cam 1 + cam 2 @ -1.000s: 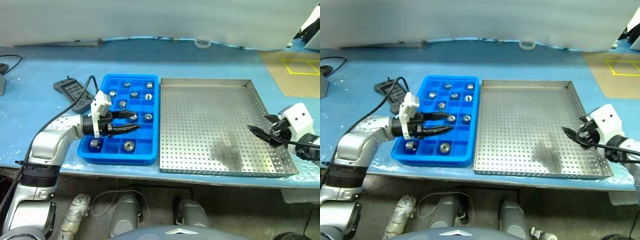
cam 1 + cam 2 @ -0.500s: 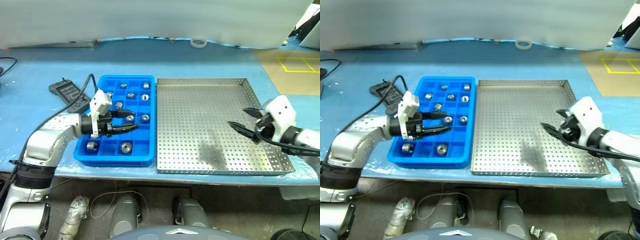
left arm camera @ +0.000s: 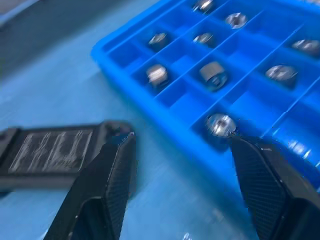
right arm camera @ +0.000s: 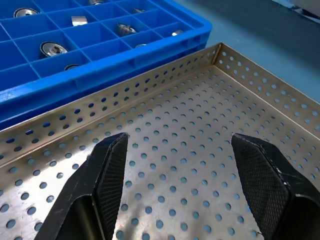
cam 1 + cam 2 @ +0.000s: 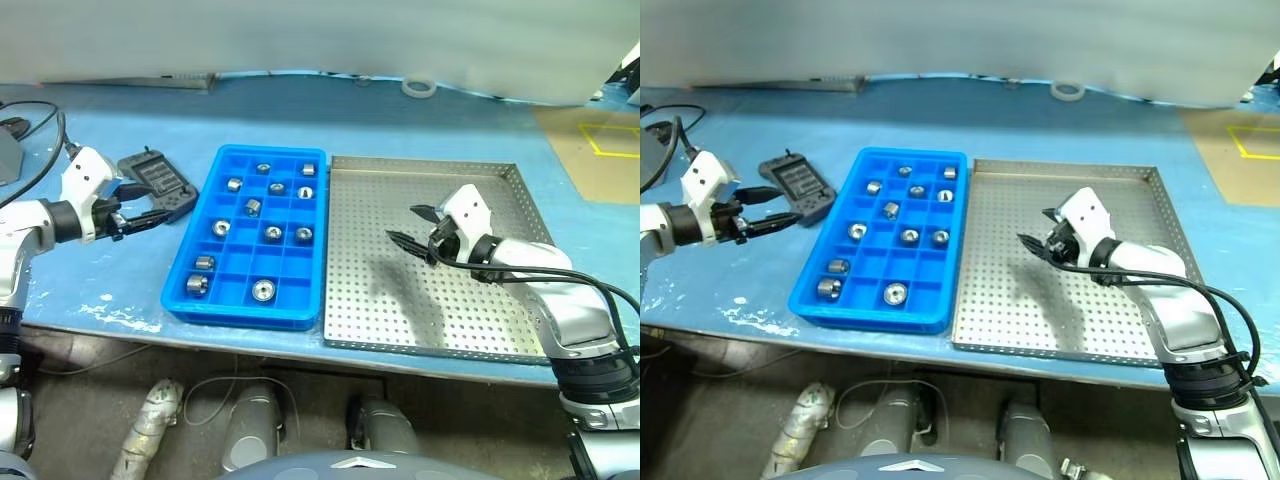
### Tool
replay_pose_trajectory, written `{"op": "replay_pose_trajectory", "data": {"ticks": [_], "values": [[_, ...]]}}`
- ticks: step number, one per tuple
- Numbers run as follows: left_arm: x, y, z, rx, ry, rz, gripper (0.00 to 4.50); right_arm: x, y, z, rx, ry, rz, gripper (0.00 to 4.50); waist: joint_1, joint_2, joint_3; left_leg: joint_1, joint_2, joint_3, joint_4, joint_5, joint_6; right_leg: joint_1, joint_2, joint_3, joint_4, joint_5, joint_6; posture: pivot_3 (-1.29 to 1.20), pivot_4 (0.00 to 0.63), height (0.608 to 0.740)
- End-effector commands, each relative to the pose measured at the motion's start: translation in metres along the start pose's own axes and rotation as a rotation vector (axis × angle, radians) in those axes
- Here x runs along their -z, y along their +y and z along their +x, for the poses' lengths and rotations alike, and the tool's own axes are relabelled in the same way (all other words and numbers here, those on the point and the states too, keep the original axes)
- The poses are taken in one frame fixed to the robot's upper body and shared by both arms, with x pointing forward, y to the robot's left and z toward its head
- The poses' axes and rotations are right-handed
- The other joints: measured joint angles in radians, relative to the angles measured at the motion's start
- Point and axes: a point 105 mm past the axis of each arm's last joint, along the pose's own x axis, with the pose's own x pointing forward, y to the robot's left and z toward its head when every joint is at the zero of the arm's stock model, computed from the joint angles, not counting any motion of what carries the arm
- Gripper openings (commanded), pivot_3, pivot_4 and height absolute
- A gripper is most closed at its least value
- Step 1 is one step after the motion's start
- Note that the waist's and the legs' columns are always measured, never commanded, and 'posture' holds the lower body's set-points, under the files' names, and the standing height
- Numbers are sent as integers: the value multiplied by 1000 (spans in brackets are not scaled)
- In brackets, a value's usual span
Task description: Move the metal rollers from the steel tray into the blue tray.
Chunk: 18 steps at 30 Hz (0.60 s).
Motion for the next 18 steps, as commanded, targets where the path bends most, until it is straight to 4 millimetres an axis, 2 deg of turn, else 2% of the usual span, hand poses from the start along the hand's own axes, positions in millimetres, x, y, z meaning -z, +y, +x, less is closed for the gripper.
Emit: {"op": "replay_pose_trajectory", "data": {"ticks": [1, 7, 13, 18], "values": [[-10, -28, -10, 186, 8, 30, 3143, -7, 0, 0, 6, -36, -38, 3478, 4, 0, 0, 0, -1, 0, 0, 0, 0, 0, -1, 0, 0, 0, 0, 21, 150, 740], [3, -45, -6, 277, 52, 25, 3143, -2, 7, 3, 2, -36, -28, 3478, 22, -1, 1, 2, 0, 0, -2, 0, -1, 0, 0, 0, 2, 0, 0, 17, 150, 740], [-1, -40, 28, 214, 57, -20, 3143, -2, 10, 6, 9, -45, -28, 3478, 22, -1, 0, 5, 0, 0, -2, 1, -2, 2, 0, 0, 3, 0, 0, 3, 150, 740], [-21, -52, 31, 281, -28, -24, 3143, -6, 19, 5, -5, -71, -10, 3478, 11, -2, 0, 2, 0, 0, -3, 3, -5, 0, 0, 0, 2, 0, 0, -19, 150, 740]]}}
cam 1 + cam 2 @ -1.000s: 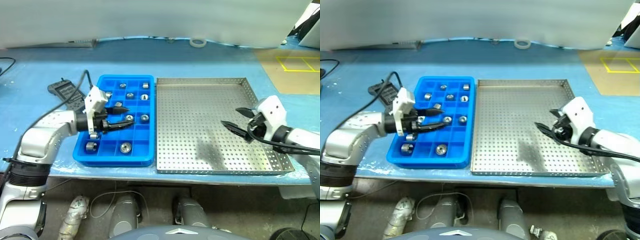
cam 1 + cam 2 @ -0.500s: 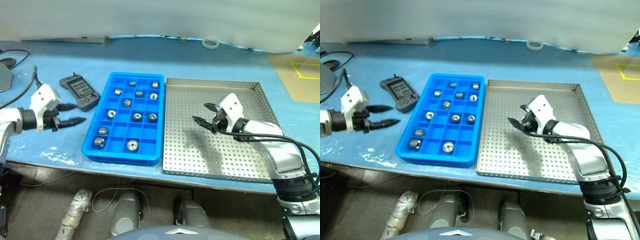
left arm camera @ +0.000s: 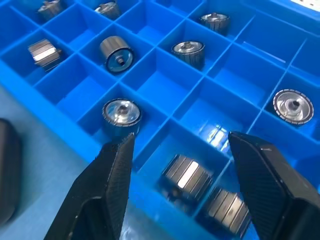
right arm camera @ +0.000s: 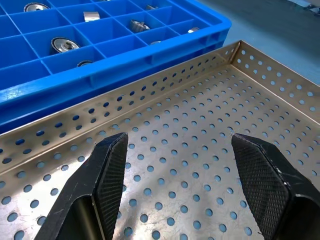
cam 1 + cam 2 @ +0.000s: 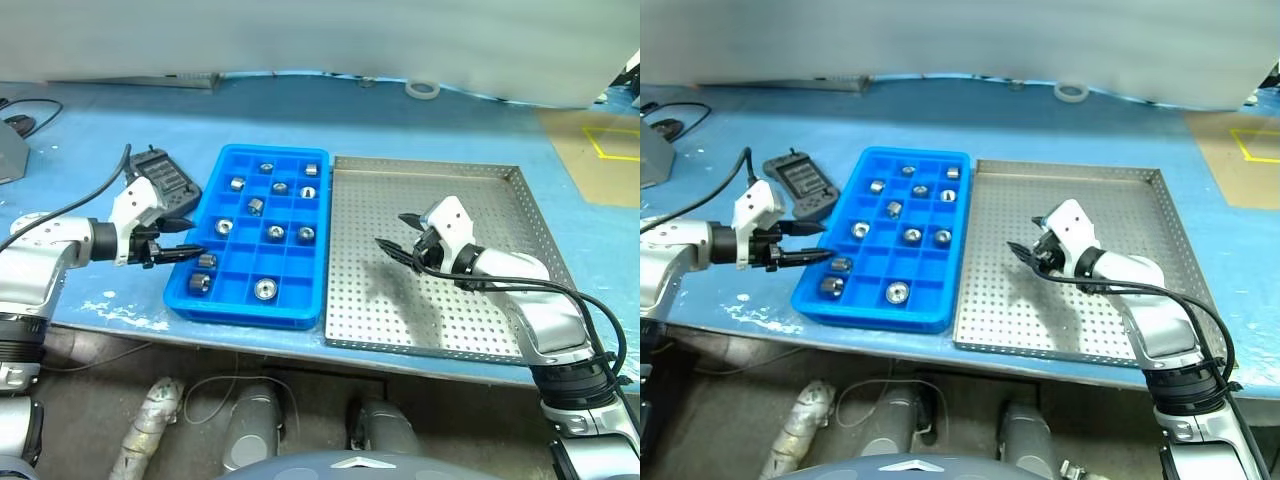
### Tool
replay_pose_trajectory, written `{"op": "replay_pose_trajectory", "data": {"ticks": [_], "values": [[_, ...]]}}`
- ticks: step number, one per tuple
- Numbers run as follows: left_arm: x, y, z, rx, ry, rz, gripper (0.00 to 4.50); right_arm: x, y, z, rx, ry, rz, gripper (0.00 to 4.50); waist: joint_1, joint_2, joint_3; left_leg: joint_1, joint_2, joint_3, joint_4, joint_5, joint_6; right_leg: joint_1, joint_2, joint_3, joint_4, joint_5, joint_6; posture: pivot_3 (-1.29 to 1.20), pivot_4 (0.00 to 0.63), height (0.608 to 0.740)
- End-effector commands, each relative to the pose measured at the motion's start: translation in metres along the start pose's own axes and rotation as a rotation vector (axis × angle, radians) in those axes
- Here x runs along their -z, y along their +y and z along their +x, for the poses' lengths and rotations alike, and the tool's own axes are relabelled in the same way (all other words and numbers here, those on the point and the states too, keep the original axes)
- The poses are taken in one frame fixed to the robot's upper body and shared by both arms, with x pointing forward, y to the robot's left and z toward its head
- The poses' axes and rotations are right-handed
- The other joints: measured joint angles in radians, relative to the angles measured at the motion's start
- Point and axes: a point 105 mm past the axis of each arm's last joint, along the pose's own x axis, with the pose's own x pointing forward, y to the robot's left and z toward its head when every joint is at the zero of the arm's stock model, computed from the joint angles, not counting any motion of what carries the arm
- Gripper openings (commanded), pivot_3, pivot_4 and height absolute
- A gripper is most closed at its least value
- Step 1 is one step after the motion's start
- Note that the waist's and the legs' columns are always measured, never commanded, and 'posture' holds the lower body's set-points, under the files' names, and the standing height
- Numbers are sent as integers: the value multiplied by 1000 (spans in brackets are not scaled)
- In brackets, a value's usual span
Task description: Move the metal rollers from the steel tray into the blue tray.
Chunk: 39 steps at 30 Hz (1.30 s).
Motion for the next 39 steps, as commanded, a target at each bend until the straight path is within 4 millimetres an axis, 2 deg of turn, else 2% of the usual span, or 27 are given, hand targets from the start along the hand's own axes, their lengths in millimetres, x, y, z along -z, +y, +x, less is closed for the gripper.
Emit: {"op": "replay_pose_trajectory", "data": {"ticks": [1, 13, 18, 21, 27, 31, 39], "values": [[-22, -5, -4, 22, -67, 53, 3143, -16, 7, -4, -11, -68, -18, 3478, -4, 0, 0, -1, 0, 0, 0, 0, 0, -1, 0, 0, 0, 0, 0, -24, 150, 740], [-31, 15, -7, -73, -159, 54, 3143, -21, 4, -2, -20, -81, -18, 3478, -15, 0, 0, 0, 0, 0, 0, -1, 2, 0, 0, 0, 0, 0, 0, -9, 150, 740], [-41, 21, -6, -121, -211, -27, 3143, -26, 6, 1, -59, -96, -21, 3478, -14, 0, 0, -1, 0, 0, 0, 0, 1, 0, 0, 0, 0, 0, 0, 12, 150, 740], [-36, 27, -5, -170, -206, -53, 3143, -25, 6, 2, -75, -83, -26, 3478, -14, 0, 0, -1, 0, 0, 0, 0, 1, 0, 0, 0, 0, 0, 0, 15, 150, 740], [-38, 10, 0, -96, -240, -61, 3143, -22, 7, -2, -92, -63, -29, 3478, -13, 0, 0, -2, 0, 0, 2, -1, 2, 0, 0, -1, 0, 0, 0, 1, 150, 740], [-44, -2, 11, -31, -272, -54, 3143, -22, 8, -6, -92, -57, -34, 3478, -11, 0, 0, -2, 0, 0, 3, -1, 2, 1, 0, -1, 0, 0, 0, -34, 150, 740], [-54, -8, 33, 11, -314, -42, 3143, -18, 6, -23, -67, -7, -54, 3478, -17, 0, 0, -1, 0, -1, 4, -1, 2, 1, 0, -1, 0, 0, 0, -90, 150, 740]]}}
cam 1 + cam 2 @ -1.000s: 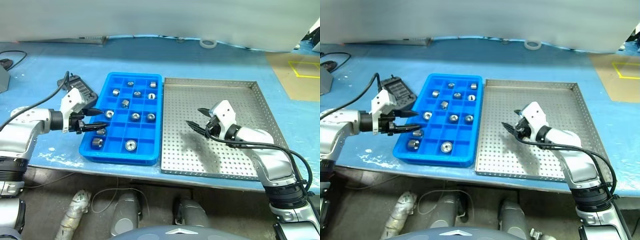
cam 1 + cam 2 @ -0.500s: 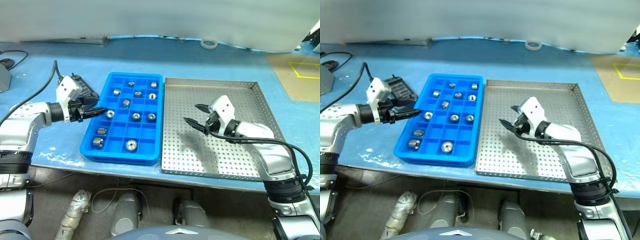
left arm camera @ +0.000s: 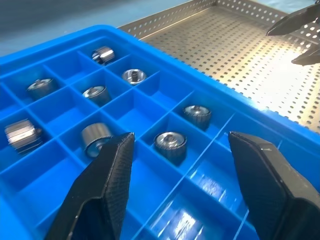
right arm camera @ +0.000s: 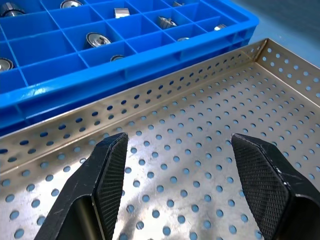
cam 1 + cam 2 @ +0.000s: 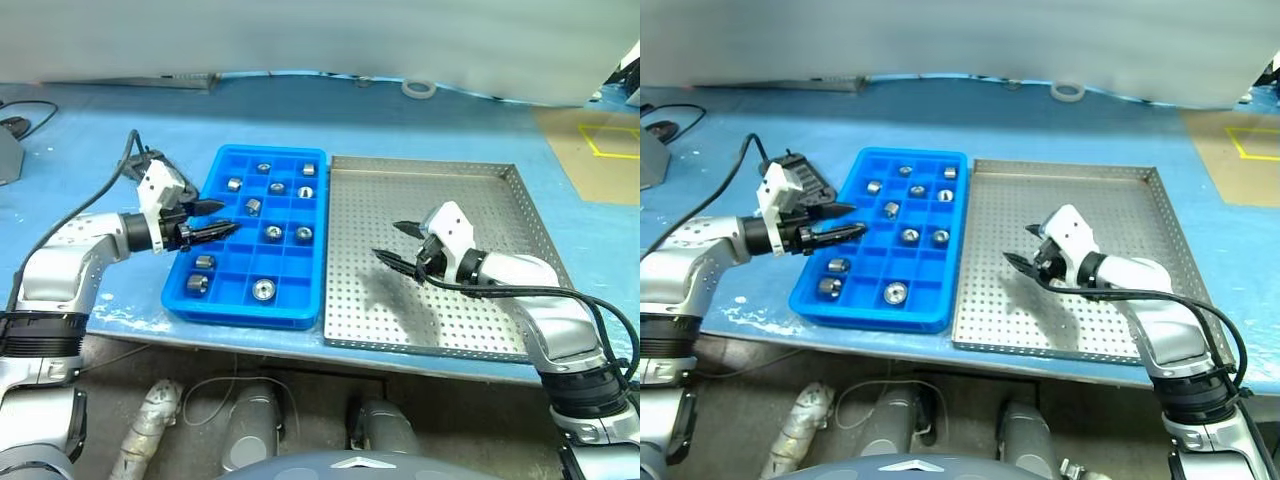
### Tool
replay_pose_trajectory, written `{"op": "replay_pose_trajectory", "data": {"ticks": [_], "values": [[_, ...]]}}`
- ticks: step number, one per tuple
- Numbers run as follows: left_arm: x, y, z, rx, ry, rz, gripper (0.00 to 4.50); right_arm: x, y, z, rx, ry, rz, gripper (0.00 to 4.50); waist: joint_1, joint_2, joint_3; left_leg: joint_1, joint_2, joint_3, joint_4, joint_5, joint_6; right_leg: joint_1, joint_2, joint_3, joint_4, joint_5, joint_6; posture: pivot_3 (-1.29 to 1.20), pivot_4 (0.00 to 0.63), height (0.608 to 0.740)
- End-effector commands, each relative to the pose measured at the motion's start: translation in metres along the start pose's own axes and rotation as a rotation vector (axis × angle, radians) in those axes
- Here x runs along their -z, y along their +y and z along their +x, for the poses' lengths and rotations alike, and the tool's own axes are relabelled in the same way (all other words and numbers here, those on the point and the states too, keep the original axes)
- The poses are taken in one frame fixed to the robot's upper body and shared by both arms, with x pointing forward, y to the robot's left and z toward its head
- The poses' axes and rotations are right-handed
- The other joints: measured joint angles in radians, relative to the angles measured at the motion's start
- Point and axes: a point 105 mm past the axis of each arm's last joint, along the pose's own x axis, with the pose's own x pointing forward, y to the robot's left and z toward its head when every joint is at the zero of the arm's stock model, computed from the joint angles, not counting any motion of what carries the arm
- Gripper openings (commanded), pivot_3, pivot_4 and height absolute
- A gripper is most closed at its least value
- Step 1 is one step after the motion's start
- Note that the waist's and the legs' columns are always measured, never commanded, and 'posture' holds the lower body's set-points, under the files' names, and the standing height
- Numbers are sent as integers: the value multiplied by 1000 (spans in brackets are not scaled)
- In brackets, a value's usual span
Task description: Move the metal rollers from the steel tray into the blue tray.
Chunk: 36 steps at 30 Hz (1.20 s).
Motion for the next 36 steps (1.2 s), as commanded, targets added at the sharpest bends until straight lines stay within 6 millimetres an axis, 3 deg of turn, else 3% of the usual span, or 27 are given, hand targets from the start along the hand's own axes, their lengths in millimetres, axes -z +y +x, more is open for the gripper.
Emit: {"op": "replay_pose_trajectory", "data": {"ticks": [1, 7, 12, 27, 36], "values": [[-15, -2, 10, 14, -38, 55, 3143, -16, -6, -13, 29, -34, -42, 3478, -1, 0, 0, 0, 0, 0, 0, 0, 0, 0, 0, 0, 0, 0, 0, -93, 150, 740], [-17, -8, 22, 50, -57, 62, 3143, -20, -18, -16, 77, -34, -48, 3478, -3, 0, 0, 0, 0, 0, 0, -2, 3, 0, 0, 0, 0, 0, 0, -96, 150, 740], [-17, -7, 20, 53, -58, 65, 3143, -12, -14, -16, 69, -7, -57, 3478, -4, 0, 0, 0, 0, 0, 0, -2, 4, 0, 0, 0, 0, 0, 0, -93, 150, 740], [-21, -9, 40, 111, -76, 75, 3143, -14, -17, -23, 123, -24, -42, 3478, -5, 0, 0, 0, 0, 0, 1, -2, 4, 0, 0, 0, 0, 0, 0, -149, 150, 740], [-16, -11, 41, 128, -67, 67, 3143, -11, -14, -26, 126, -16, -37, 3478, -25, 0, 0, 0, 0, 0, 1, -3, 5, 0, 0, 0, 0, 0, 0, -160, 150, 740]]}}
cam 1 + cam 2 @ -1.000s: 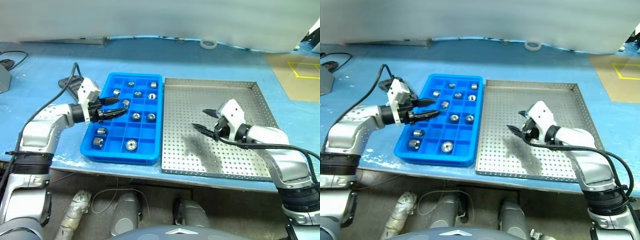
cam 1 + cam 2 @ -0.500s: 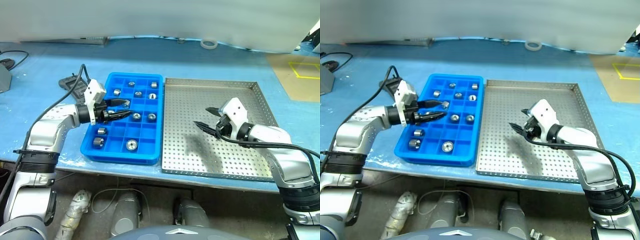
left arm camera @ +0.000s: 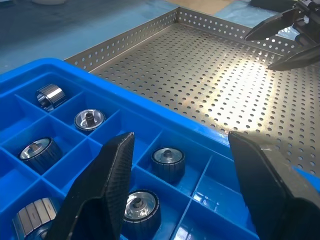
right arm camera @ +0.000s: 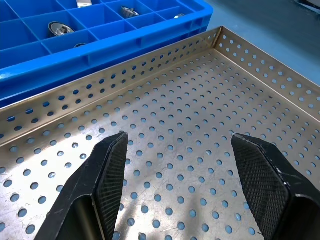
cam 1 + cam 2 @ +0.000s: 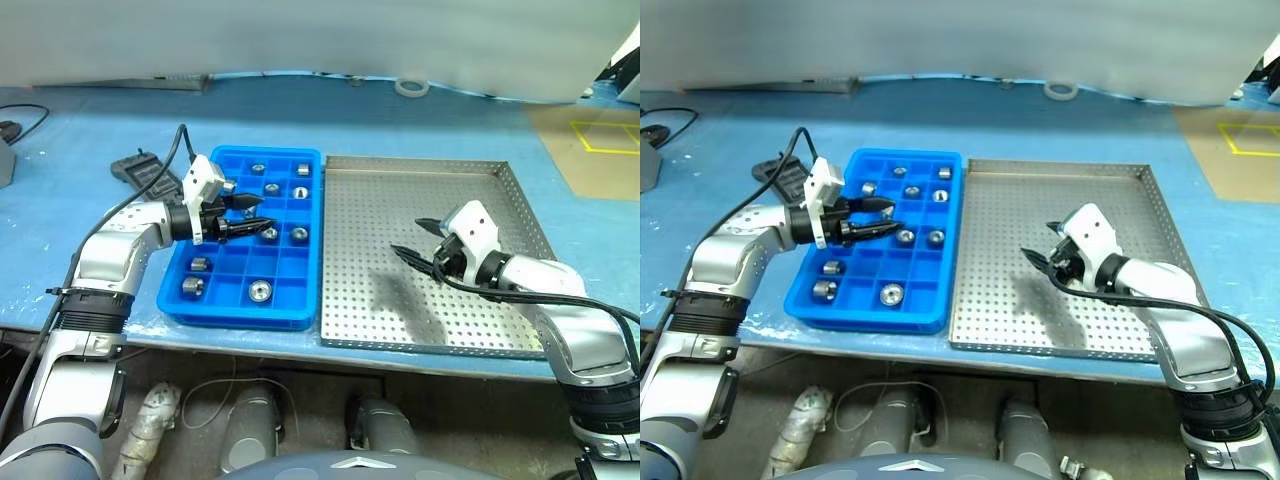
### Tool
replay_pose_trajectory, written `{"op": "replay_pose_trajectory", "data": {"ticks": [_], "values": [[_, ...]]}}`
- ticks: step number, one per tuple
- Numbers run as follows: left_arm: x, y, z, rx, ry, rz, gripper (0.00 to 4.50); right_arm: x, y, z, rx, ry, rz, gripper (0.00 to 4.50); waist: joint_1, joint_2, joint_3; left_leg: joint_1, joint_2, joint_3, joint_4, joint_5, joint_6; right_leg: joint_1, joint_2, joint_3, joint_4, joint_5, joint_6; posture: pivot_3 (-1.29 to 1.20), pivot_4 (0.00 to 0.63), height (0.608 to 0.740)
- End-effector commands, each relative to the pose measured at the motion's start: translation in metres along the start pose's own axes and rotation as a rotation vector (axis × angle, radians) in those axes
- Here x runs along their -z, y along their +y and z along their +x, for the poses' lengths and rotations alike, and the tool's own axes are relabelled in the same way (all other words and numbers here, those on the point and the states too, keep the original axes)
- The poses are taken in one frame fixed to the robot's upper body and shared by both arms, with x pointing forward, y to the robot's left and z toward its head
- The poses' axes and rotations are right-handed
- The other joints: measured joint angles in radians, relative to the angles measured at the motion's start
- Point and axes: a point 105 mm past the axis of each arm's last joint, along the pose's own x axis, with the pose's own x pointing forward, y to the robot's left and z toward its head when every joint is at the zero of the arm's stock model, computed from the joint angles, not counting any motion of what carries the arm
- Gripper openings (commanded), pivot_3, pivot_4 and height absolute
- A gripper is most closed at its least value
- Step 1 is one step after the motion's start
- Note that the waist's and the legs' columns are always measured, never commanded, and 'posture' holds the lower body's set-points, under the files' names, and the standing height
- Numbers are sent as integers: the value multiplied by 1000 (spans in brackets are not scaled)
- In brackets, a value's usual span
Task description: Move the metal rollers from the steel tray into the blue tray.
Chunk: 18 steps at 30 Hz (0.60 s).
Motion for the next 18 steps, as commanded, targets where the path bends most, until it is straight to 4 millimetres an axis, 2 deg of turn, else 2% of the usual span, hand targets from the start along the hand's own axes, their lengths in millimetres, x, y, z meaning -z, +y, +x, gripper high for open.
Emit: {"op": "replay_pose_trajectory", "data": {"ticks": [1, 9, 18], "values": [[-7, -1, -1, 4, -14, 32, 3143, -12, -4, -9, 27, -36, -34, 3478, -3, 0, 0, 0, 0, 0, 0, 0, 0, 0, 0, 0, 0, 0, 0, -160, 150, 740], [-10, 5, 3, -5, -36, 20, 3143, -12, -8, -9, 41, -29, -41, 3478, -4, 0, 0, 0, 0, 0, 0, 0, 0, 0, 0, 0, 0, 0, 0, -166, 150, 740], [-7, 2, 5, 9, -27, 31, 3143, -13, -9, -10, 39, -24, -51, 3478, -4, 0, 0, 0, 0, 0, 0, 0, 0, 0, 0, 0, 0, 0, 0, -166, 150, 740]]}}
